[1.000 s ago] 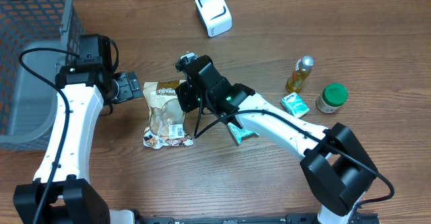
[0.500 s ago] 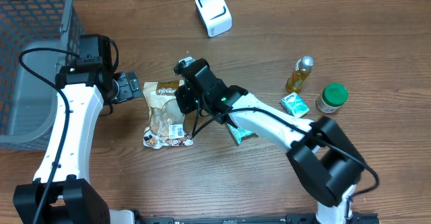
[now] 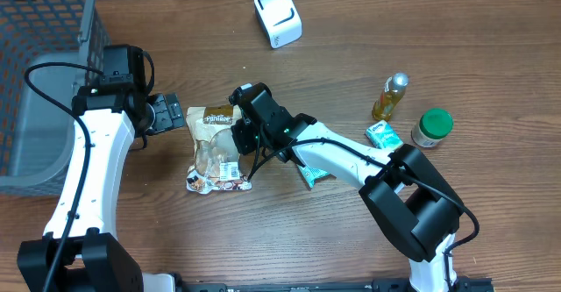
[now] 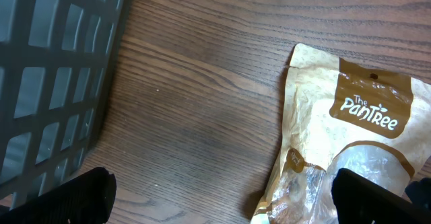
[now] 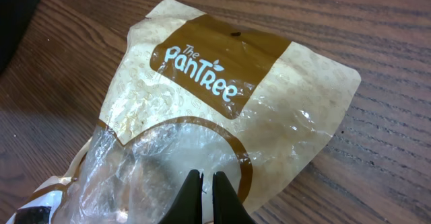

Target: Scan the item barcode

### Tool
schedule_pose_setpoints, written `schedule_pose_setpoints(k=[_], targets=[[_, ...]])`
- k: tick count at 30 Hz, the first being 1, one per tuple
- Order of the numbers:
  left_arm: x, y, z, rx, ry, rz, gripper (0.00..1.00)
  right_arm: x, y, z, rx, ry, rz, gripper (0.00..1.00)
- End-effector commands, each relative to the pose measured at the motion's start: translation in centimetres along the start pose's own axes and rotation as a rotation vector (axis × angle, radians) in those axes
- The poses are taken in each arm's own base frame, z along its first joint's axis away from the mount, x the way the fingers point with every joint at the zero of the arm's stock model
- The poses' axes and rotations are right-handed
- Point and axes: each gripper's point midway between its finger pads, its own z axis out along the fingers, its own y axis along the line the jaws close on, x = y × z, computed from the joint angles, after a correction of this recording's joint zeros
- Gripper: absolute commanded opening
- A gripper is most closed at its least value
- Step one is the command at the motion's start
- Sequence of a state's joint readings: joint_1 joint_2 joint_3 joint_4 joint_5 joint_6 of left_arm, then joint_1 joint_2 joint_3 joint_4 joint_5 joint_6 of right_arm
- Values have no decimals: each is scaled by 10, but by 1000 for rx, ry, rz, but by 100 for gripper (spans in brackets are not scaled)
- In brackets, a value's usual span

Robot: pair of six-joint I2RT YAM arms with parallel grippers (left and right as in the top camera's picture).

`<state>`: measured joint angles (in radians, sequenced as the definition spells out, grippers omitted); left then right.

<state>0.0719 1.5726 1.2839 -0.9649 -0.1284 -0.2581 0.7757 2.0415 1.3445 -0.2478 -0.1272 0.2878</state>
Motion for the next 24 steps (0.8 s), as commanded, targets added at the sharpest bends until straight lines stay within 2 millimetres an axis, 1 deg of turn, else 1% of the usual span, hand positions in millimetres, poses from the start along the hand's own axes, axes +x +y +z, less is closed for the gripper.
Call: schedule_pose_setpoints(k=[1,5,9,16,24], targets=[[-5,-1,-6,-2,-23,15,100,0,-1,3,-5,-4,4,4],[-5,-1,-6,-2,-23,15,99,-11,7,2,-36,-49,-8,4],[-5,-1,-6,-2,-23,15,99,-15,16,6,-68,-74,-21,4],[-5,-1,-6,-2,-23,15,100,-9,11,24,-66,-73,-28,4],[-5,-1,-6,-2,-23,15,100,-15,12,25,-76,-98,-31,4]])
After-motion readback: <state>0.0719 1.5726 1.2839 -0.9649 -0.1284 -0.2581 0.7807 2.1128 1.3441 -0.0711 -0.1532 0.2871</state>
